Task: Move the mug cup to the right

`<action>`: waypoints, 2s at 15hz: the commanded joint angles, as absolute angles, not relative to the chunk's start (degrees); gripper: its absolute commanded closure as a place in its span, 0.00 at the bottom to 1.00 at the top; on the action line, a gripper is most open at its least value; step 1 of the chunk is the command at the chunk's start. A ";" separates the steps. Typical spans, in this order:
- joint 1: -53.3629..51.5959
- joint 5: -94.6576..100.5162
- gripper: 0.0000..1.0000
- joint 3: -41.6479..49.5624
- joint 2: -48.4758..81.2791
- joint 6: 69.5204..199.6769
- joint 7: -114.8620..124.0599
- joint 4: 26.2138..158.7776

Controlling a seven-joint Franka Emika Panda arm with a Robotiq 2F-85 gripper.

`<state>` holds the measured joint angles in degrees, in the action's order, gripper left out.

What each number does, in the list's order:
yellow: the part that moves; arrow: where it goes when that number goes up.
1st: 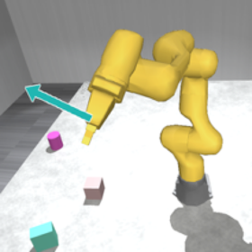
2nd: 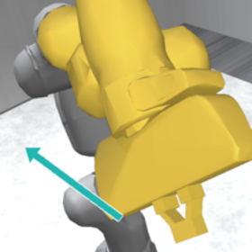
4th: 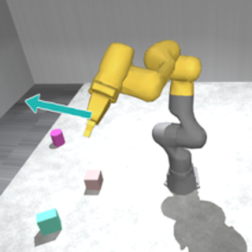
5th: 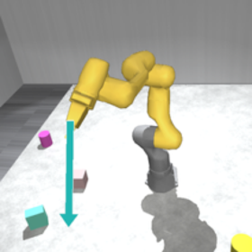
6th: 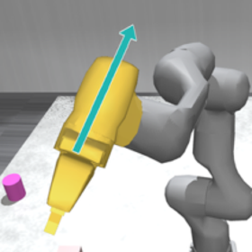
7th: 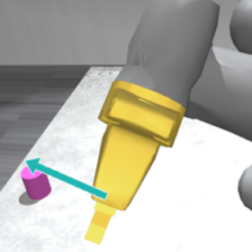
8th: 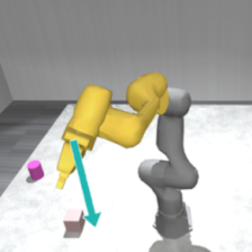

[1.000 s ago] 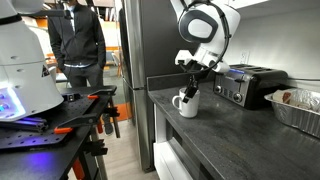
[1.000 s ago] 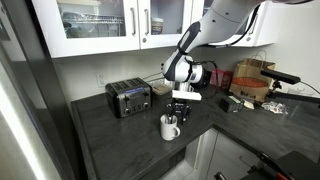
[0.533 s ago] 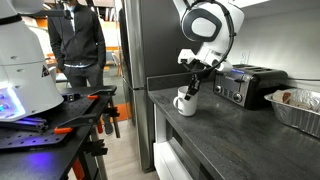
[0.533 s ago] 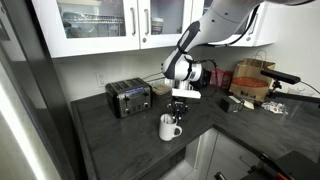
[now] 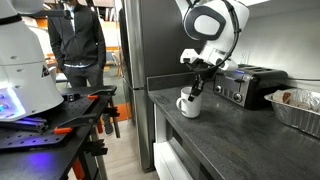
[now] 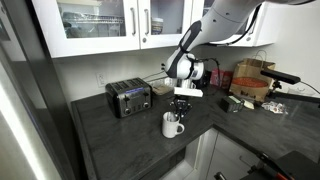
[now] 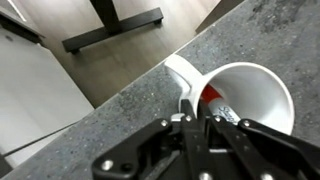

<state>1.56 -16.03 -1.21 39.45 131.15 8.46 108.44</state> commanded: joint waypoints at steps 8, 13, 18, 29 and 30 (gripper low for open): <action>3.42 -15.09 0.97 6.66 37.09 127.24 16.51 107.82; 4.90 -16.73 0.97 6.52 37.72 126.74 17.60 107.21; 6.72 -20.28 0.97 5.30 38.27 126.59 18.12 106.93; 7.66 -23.51 0.97 4.99 39.81 127.52 18.75 107.22; 7.70 -23.67 0.97 4.99 39.80 127.85 18.70 107.32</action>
<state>6.95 -22.12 5.53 40.05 129.33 17.48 107.96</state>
